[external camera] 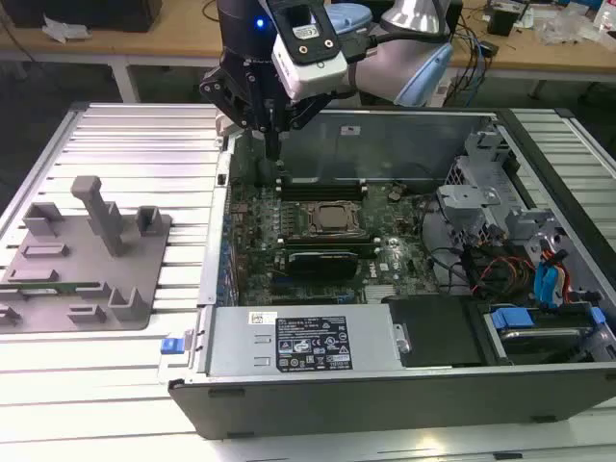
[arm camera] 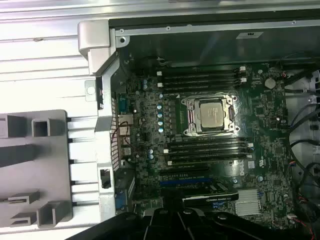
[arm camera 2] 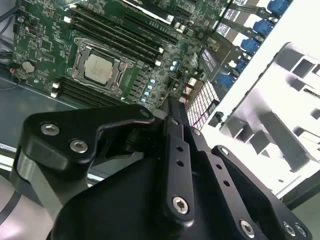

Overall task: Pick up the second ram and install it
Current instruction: 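Reach for the second ram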

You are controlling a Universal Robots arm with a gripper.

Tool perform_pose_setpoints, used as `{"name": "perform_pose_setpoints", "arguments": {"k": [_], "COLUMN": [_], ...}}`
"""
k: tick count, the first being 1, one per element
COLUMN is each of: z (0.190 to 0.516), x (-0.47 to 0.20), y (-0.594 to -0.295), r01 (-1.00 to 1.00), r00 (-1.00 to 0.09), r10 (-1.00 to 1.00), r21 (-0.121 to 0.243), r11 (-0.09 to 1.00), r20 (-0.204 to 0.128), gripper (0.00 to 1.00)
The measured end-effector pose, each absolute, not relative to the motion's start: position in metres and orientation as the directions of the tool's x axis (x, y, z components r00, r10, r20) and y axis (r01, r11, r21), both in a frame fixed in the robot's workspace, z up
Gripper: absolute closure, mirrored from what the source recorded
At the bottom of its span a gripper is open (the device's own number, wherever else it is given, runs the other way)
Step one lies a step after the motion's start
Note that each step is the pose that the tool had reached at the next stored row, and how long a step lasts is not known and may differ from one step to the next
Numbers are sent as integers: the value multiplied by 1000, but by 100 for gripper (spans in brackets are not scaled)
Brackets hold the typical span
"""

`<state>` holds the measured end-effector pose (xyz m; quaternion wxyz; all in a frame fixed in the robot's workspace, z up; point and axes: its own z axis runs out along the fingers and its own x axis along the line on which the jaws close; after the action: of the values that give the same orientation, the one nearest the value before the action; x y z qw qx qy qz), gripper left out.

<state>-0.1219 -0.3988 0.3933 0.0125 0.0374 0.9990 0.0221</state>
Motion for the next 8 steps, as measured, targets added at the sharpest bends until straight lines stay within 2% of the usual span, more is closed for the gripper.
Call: {"name": "perform_pose_setpoints", "arguments": {"k": [8], "z": [393], "x": [-122], "y": [-399], "r01": [74], "r00": [-997], "r10": [75], "r21": [45], "r11": [996], "r20": [-23], "gripper": [92]}}
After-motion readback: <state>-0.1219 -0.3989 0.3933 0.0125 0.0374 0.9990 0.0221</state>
